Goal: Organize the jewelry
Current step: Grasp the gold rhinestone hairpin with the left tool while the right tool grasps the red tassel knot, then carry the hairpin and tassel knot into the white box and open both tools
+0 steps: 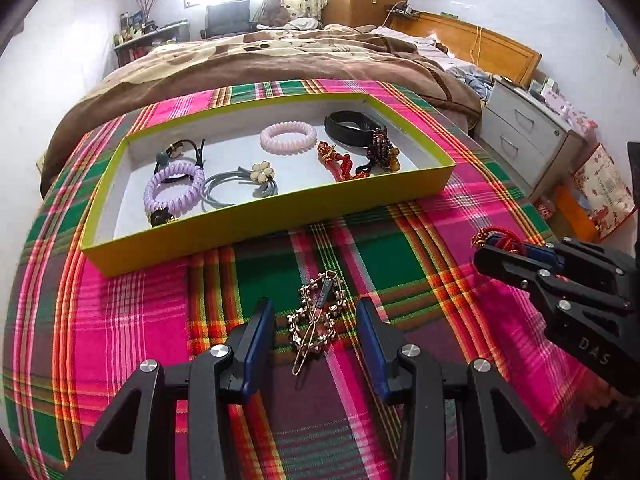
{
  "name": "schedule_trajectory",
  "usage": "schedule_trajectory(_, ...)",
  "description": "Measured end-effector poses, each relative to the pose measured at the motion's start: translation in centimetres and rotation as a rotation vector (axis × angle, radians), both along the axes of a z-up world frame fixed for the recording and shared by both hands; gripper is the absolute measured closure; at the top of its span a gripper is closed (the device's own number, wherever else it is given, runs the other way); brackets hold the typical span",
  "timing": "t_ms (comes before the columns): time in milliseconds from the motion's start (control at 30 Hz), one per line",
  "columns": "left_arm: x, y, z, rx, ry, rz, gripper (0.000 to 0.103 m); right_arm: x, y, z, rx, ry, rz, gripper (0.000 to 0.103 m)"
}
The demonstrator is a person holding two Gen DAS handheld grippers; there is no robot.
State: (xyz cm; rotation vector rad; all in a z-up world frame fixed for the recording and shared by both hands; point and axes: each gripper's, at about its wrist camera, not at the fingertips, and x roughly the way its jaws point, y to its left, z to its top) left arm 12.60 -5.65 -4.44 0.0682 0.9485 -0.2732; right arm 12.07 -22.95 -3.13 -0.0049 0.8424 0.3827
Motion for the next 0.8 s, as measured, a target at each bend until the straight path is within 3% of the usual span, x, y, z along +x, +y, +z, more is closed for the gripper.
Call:
schedule_trajectory(367,-0.08,-0.24,-0.04,0.029,-0.007,0.016,0.062,-0.25,-0.15,-0.06,0.013,-0.004,-0.002,0.088)
schedule_trajectory(600,-0.28,-0.15,0.07,0.050,-0.012,0.032,0.076,-0.34,-0.12,0.01,0.017,-0.004,0.002,0.088)
schedule_trajectory(800,-0.35,0.11,0.12,0.045,-0.013,0.033,0.077,-0.30,-0.08,0.04,0.017,-0.003,0.002,0.088)
